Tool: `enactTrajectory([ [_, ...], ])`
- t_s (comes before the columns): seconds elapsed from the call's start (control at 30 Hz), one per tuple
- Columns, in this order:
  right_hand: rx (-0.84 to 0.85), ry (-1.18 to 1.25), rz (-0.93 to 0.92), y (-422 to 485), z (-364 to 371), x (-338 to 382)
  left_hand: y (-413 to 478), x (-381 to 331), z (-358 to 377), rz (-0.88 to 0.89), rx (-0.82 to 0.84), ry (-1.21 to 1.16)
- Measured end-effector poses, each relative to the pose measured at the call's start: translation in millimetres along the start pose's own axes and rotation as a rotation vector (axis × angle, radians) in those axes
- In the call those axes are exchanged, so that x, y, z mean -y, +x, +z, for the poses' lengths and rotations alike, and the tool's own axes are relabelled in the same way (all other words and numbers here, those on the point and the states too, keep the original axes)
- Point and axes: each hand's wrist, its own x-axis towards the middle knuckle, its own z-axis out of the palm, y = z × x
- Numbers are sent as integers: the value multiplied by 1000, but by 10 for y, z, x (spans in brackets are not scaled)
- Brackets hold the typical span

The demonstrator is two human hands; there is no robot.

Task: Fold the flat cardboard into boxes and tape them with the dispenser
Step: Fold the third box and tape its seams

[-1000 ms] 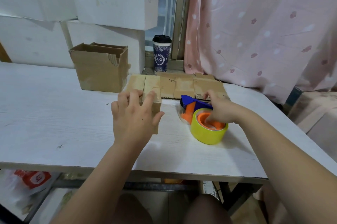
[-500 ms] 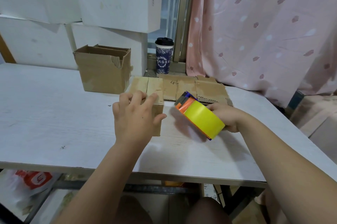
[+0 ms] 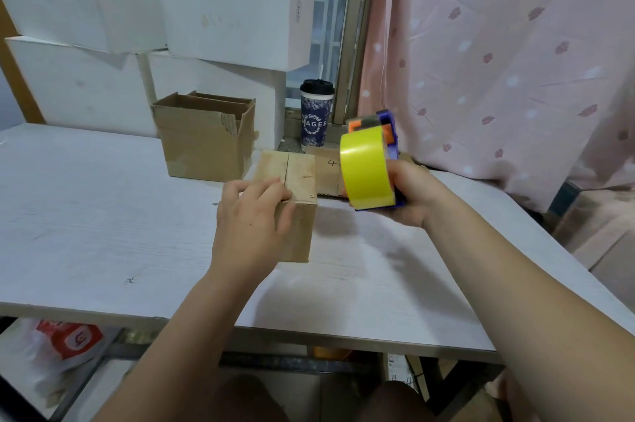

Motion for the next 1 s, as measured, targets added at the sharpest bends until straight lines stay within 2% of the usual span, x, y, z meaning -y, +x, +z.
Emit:
enactTrajectory([
  [0.13, -178, -69, -139, 84, 232, 176, 32, 62, -30, -68, 20, -175],
  [0.23, -229, -95, -161, 173, 383, 304, 38, 59, -60, -253, 5, -501],
  [0.37, -316, -132, -214, 286, 544, 347, 59, 83, -98, -410, -115, -741],
  [0.5, -389, -300, -345, 288, 622, 213, 122, 33, -176, -354, -131, -713],
  [0.6, -404, -412, -501, 239, 695, 92, 229, -85, -226, -261, -202, -554],
  [0.67, -408, -480, -585, 214, 761, 44, 355, -221, -246, -201, -179, -457],
  [0.8, -373, -554, -666, 155, 863, -43, 637, -401, -252, -277, -103, -444],
  [0.9, -369, -663, -815, 41, 908, -95, 733, -427, -297, -318, -154, -524],
  [1.0, -365, -700, -837, -19, 931, -135, 737, -393, -341, -349, -219, -581],
])
